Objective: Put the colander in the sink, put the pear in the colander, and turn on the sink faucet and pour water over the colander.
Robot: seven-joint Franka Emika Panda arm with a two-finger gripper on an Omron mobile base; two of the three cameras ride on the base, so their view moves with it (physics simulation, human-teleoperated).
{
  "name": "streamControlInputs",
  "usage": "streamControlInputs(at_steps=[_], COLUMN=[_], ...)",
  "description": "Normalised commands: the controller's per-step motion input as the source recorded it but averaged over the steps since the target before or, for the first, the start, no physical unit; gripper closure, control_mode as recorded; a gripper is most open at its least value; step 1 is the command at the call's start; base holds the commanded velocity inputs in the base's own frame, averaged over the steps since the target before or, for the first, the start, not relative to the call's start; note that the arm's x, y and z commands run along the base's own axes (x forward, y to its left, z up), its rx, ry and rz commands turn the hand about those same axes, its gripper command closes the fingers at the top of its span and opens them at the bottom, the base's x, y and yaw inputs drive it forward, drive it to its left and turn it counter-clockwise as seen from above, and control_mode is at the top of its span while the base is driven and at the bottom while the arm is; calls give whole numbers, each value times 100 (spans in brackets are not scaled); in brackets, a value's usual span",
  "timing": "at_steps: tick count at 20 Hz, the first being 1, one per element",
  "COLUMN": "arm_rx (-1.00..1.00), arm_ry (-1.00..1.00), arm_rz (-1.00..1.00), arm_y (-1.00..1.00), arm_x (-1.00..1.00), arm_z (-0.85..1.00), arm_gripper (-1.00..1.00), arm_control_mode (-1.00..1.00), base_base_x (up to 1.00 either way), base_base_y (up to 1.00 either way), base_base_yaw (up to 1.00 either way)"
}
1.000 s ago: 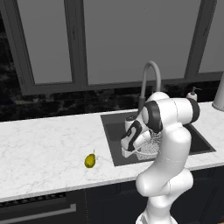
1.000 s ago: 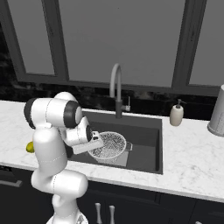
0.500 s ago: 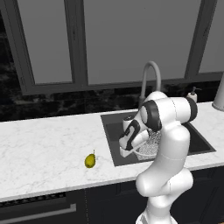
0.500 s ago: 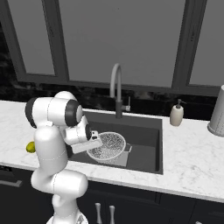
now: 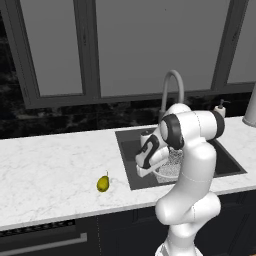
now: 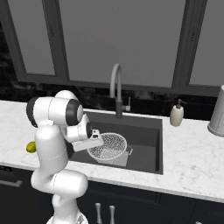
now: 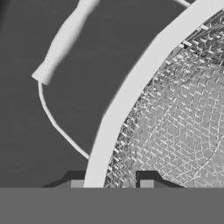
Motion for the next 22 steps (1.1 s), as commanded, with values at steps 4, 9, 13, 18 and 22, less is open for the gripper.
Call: streamControlInputs(at_steps=[4,9,13,18,22], arm_rx=[0,0,0,9,16], arm_ry=[0,0,0,0,2], arm_rz=[0,0,0,-6,-4], arm_y=[0,0,0,0,2], arm_x=[0,0,-2,-4,-54], arm_z=[0,0,0,62,98], arm_gripper=[-100,-100,-100,-100,-100], arm_control_mode=[-100,-100,-100,-100,-100], base_base_x=[0,0,0,0,0], base_base_y=[0,0,0,0,0], base_base_yaw=[0,0,0,0,0])
